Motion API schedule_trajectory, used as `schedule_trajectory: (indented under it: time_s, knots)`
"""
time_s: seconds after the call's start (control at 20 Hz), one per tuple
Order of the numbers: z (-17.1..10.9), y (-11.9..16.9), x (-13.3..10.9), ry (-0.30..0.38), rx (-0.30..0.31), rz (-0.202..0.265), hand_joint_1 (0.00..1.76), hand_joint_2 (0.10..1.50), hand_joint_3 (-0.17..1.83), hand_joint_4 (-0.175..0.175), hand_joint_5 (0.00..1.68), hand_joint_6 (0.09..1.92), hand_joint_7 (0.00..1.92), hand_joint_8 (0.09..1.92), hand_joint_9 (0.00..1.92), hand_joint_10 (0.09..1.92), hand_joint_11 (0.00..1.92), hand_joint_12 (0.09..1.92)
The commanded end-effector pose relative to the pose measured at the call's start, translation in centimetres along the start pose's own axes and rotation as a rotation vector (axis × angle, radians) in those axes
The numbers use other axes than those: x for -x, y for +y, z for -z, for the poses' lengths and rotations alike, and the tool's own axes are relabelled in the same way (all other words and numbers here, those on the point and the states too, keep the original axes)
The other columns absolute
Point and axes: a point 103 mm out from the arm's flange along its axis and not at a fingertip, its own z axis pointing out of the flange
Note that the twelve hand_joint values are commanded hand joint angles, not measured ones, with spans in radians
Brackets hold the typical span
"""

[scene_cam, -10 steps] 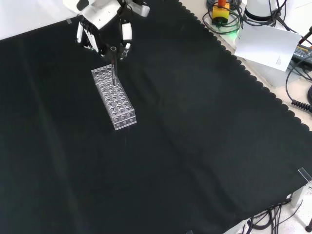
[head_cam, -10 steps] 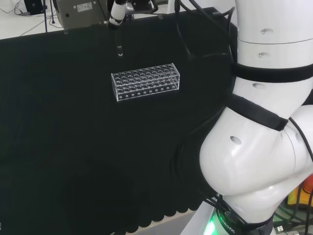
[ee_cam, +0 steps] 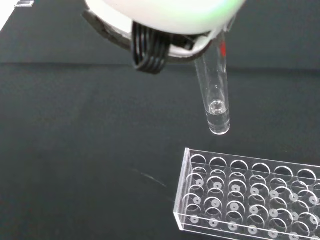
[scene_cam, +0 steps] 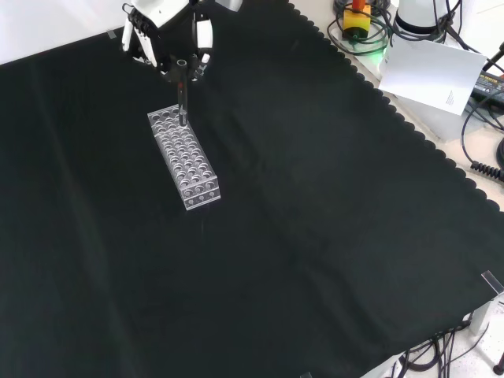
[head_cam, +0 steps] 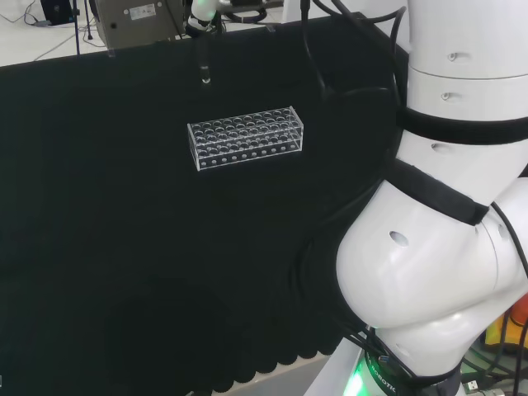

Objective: Shake the test tube.

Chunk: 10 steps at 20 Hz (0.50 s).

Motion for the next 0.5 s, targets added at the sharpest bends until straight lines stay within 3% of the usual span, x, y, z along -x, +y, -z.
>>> schedule_trajectory:
  time_s: [0.05,0.5]
  knots:
    - [0.2,0.1,-1.3,0.024,0.011,0.017,1.43,0.63,0.62,-0.175,1.34,0.48,1.44,0.63,1.44,0.09,0.69,1.30]
    - [0.4,0.4,-6.9,0.055,0.029,0.110,1.43,0.62,0.62,-0.175,1.34,0.48,1.44,0.63,1.44,0.09,0.69,1.30]
